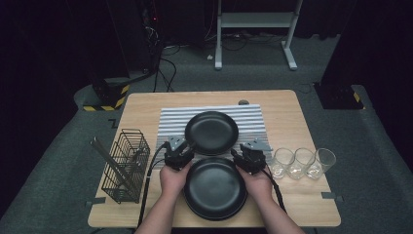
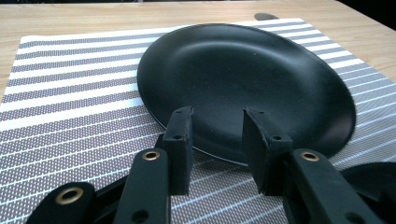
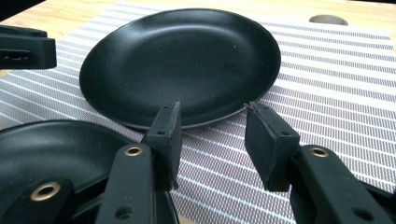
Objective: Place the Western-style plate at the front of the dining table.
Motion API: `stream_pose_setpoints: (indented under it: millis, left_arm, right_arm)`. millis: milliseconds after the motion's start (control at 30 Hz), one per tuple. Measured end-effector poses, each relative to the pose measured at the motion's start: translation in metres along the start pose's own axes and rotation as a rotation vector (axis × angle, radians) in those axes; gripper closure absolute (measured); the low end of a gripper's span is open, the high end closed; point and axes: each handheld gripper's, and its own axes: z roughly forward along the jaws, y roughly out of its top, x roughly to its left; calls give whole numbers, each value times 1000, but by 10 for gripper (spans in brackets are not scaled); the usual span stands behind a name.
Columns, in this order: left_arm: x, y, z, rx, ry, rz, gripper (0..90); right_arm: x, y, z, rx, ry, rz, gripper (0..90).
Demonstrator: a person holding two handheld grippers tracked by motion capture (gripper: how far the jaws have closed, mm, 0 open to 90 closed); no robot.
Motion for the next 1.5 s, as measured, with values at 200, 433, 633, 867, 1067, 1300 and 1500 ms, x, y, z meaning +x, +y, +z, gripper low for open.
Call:
stream_pose_setpoints:
  millis: [200,433,633,867,1067,1300,1500]
  left_arm:
    - [-2,-4,-10,-9,-17,19,645]
    - [0,-13,-22,10,-41,24,612]
    - [2,-22,-34,4,-52,33,616]
    - [6,-34,-46,4,-65,31,618]
    - [7,-43,-57,0,-63,37,616]
    - [9,-49,-66,8,-72,42,577]
    - [10,-52,-69,9,-65,62,528]
  right_arm:
    - [0,-6,-8,-3,2,-17,553]
    - [3,-13,-21,-5,4,-37,549]
    - [2,-19,-33,-9,5,-47,548]
    - [-3,-26,-43,-8,0,-51,545]
    - [-7,-35,-51,6,5,-56,543]
    - [-8,-41,-58,16,6,-69,545]
    - [-9,-46,-62,23,10,-70,541]
